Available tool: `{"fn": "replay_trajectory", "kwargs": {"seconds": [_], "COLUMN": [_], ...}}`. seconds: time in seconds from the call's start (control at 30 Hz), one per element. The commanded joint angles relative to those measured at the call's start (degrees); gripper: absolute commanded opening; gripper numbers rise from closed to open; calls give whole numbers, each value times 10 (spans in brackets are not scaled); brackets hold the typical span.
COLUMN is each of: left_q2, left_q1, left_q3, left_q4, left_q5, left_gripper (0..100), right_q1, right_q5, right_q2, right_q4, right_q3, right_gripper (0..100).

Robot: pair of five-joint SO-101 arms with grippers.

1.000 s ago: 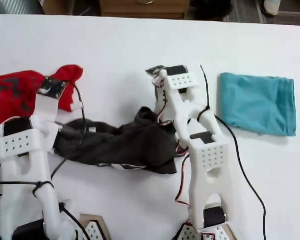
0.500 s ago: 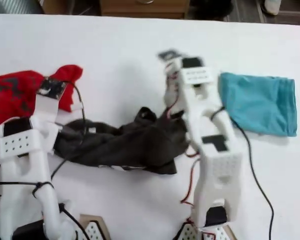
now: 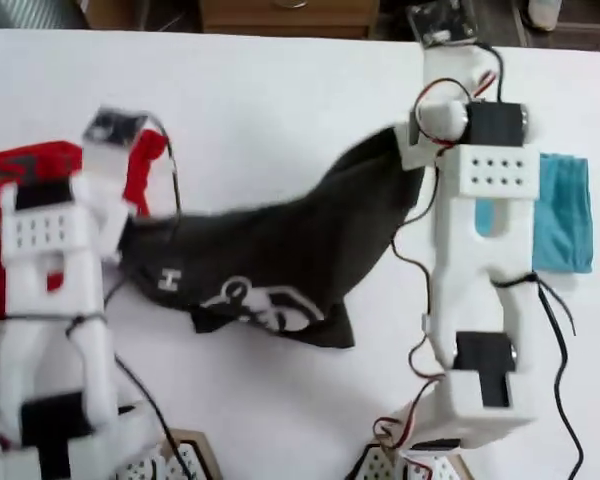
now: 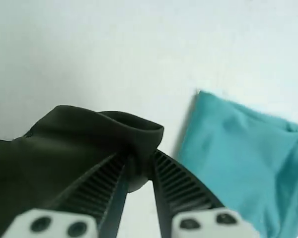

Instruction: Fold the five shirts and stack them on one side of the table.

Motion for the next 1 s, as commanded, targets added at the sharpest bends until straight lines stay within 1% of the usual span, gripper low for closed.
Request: {"fn": "replay_trajectory", "kwargs": {"seconds": [0.0, 0.07, 0.1, 0.13, 0.2, 0.3, 0.37, 0.5, 0.6, 0.67, 0.77, 0.87, 0.97], "left_q2": [81, 128, 146, 158, 160, 142, 115, 23, -61, -113, -165, -191, -192], "left_q1": [31, 52, 59, 63, 62, 66, 66, 66, 66, 66, 64, 65, 63], "left_q3": [-316, -462, -519, -556, -595, -579, -537, -407, -293, -212, -94, 7, 83], "left_q4": [118, 185, 202, 201, 200, 200, 200, 200, 200, 199, 198, 197, 180], "left_q5": [20, 20, 20, 22, 25, 25, 25, 21, 18, -3, -26, -49, -78], "left_gripper": [25, 25, 25, 25, 25, 25, 25, 25, 25, 25, 25, 25, 25], "right_q1": [9, 8, 8, 8, 9, 10, 10, 15, 44, 69, 81, 70, 59], "right_q5": [6, 6, 6, 6, 6, 7, 21, 59, 87, 103, 106, 103, 94], "right_q2": [-72, -96, -105, -114, -132, -149, -157, -174, -187, -196, -206, -209, -225], "right_q4": [-49, -55, -51, -45, -29, 8, 34, 72, 76, 77, 111, 166, 174], "right_q3": [-10, -16, -28, -40, -72, -127, -158, -206, -221, -222, -207, -169, -90], "right_gripper": [21, 21, 21, 21, 21, 21, 21, 21, 21, 21, 21, 21, 21]}}
